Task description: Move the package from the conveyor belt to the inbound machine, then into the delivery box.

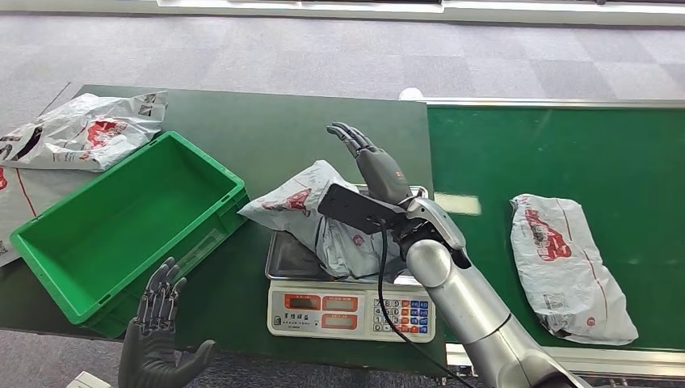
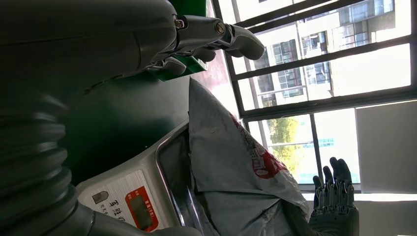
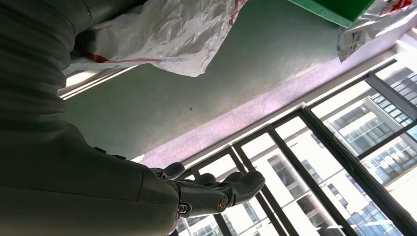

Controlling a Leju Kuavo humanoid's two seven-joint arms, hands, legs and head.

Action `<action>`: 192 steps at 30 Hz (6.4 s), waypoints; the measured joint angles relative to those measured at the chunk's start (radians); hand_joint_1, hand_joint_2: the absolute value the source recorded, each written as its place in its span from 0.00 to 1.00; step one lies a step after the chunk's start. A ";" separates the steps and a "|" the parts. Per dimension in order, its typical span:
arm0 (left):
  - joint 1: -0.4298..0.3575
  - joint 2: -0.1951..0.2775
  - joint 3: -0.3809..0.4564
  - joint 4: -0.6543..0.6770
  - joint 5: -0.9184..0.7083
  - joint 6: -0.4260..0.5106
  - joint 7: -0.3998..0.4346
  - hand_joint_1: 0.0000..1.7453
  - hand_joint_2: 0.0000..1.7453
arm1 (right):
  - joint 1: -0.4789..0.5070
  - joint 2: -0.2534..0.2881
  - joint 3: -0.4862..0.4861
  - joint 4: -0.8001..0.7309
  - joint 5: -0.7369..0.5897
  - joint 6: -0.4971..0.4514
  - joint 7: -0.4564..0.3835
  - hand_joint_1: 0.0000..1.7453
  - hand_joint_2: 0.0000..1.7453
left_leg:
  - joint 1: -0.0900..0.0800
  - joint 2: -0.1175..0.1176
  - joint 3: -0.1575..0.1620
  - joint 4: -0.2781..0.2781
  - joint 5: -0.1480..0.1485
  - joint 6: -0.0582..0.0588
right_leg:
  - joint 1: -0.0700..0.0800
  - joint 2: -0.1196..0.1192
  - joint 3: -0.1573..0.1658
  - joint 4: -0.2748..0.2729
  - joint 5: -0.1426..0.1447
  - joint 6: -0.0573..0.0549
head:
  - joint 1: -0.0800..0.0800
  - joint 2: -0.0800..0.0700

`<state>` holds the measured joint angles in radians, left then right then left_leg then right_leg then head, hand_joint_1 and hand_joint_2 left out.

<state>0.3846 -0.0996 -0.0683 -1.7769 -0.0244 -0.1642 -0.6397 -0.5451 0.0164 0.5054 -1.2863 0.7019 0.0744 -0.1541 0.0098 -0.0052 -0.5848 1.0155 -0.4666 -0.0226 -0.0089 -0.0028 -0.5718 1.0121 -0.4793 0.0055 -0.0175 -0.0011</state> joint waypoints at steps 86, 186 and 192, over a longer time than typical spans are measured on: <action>-0.921 -0.064 -0.550 0.815 -0.900 -0.016 0.573 1.00 1.00 | 0.286 0.097 -0.289 -0.574 -0.715 0.006 -0.241 0.00 1.00 | -0.003 0.000 -0.006 0.002 0.014 0.009 | -0.006 0.000 -0.006 -0.001 0.015 0.007 | 0.000 0.000; -0.904 0.179 0.241 0.344 -0.993 0.478 0.664 0.00 1.00 | 0.359 0.017 -0.240 -0.485 -0.799 -0.006 -0.303 0.00 1.00 | 0.001 0.003 -0.023 -0.001 0.021 -0.001 | 0.001 0.004 -0.027 0.002 0.021 -0.002 | 0.000 0.000; -0.910 0.194 0.241 0.375 -1.079 0.169 0.818 0.00 1.00 | 0.381 0.010 -0.240 -0.483 -0.797 0.012 -0.310 0.00 1.00 | 0.001 0.004 -0.022 -0.001 0.021 -0.001 | 0.001 0.004 -0.027 0.002 0.021 -0.002 | 0.000 0.000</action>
<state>-0.5250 0.0940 0.1728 -1.4022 -1.1031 0.0047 0.1778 -0.1646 0.0260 0.2655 -1.7695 -0.0950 0.0865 -0.4642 0.0107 -0.0013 -0.6071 1.0148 -0.4457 -0.0235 -0.0079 0.0016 -0.5988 1.0136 -0.4587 0.0036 -0.0178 -0.0011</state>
